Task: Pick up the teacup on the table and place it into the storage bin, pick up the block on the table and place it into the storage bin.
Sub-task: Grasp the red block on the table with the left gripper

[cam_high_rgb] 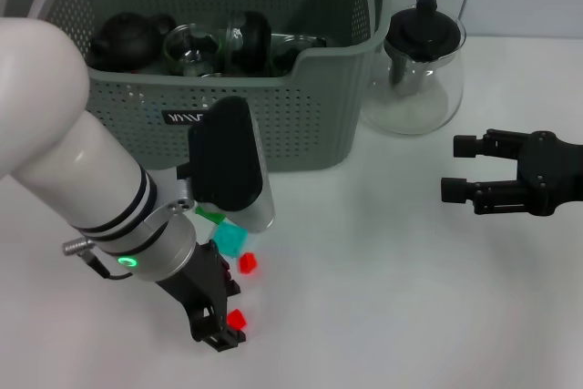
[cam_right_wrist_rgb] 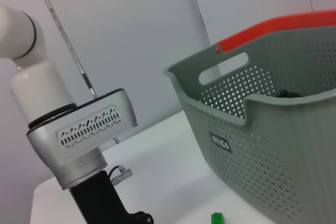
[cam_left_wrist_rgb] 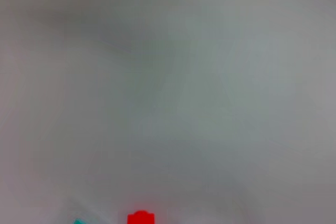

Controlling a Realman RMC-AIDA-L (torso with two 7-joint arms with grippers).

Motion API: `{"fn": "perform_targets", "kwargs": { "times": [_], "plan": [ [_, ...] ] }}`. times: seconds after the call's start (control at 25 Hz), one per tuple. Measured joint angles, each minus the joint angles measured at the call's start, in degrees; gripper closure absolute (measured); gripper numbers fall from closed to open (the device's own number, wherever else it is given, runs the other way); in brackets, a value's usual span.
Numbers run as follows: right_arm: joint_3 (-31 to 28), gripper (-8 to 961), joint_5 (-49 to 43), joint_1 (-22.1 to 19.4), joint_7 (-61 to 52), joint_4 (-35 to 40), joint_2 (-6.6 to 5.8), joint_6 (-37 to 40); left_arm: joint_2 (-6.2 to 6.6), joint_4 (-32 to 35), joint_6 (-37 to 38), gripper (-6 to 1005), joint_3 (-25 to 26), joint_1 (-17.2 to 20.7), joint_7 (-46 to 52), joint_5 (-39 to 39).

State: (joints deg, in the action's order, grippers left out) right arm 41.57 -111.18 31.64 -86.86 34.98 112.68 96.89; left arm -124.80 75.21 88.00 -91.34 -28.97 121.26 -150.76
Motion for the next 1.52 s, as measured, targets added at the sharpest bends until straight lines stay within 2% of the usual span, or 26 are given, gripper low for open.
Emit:
{"fn": "perform_targets", "kwargs": {
  "times": [0.08,0.2,0.44,1.32,1.52],
  "plan": [
    [0.0,9,0.0,0.0,0.0,0.0,0.0,0.0,0.0,0.0,0.0,227,0.0,0.1,-1.7,0.0],
    [-0.1,8,0.0,0.0,0.0,0.0,0.0,0.1,0.0,-0.1,-0.1,455,0.0,0.2,-3.2,0.0],
    [-0.1,8,0.0,0.0,0.0,0.0,0.08,0.0,0.0,-0.1,-0.1,536,-0.3,0.1,-3.5,-0.2],
    [-0.2,8,0.0,0.0,0.1,0.1,0.09,-0.3,0.0,-0.9,-1.8,546,-2.1,-0.1,-3.2,-0.2],
    [-0.2,9,0.0,0.0,0.1,0.1,0.09,-0.3,0.0,-1.0,-2.4,710,-2.1,-0.1,-2.7,-0.6]
  ]
}}
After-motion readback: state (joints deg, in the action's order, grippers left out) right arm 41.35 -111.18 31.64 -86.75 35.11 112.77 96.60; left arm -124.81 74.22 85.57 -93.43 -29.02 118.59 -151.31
